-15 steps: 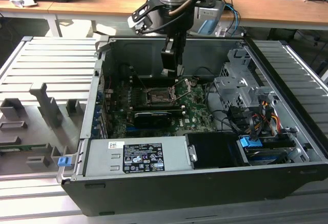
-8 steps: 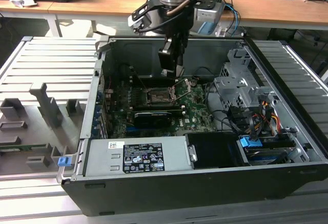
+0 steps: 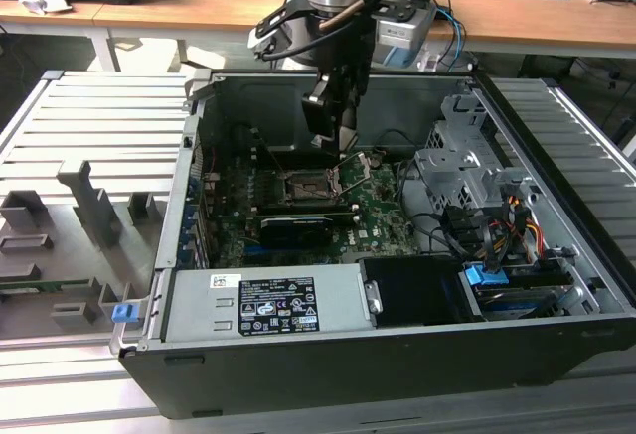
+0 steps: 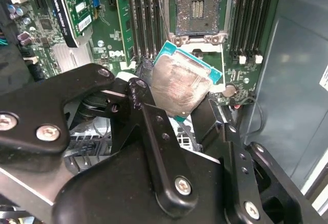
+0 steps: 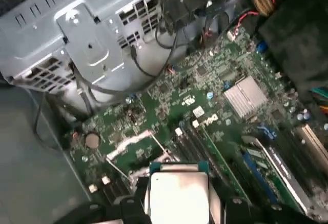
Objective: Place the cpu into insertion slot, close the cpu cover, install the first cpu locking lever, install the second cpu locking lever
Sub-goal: 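Place the cpu into insertion slot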
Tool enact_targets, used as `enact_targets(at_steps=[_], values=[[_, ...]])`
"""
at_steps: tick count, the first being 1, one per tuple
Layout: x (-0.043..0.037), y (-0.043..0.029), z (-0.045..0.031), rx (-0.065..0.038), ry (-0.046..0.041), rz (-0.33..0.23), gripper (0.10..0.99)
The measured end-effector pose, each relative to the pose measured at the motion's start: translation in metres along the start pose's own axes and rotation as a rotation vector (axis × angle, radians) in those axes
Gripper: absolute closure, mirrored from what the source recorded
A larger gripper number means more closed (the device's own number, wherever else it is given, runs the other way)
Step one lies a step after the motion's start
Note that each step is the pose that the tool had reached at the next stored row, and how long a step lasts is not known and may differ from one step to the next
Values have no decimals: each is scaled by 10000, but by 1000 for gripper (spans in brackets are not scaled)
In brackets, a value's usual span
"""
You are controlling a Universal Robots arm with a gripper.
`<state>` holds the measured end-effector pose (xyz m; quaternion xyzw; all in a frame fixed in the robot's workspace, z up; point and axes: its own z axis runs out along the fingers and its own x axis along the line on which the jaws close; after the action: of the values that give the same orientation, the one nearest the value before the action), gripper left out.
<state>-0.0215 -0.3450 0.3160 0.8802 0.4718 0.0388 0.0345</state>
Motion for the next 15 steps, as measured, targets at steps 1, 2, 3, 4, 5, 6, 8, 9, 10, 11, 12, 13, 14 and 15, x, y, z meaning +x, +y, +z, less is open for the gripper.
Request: enact_targets(at_steps=[1,2,3,4,5,6,8,9,10,11,12,13,14,15], values=[[1,-1,2,-5,-15,144,545],[1,-2,4,-10,-30,304,545],[2,-2,6,-14,-41,411,545],[2,-3,8,-18,-51,512,545],[2,-3,9,-22,-60,613,545],[2,-3,10,-25,-69,694,545],[3,-4,17,-29,-81,820,545],[2,-5,25,-29,-80,820,545],[1,-7,44,11,-18,630,545],[1,-8,56,50,53,311,545],[2,-10,70,58,71,157,545],[1,-11,87,66,90,-72,545],[0,-13,103,75,110,-283,545],[0,-14,120,84,131,-495,545]])
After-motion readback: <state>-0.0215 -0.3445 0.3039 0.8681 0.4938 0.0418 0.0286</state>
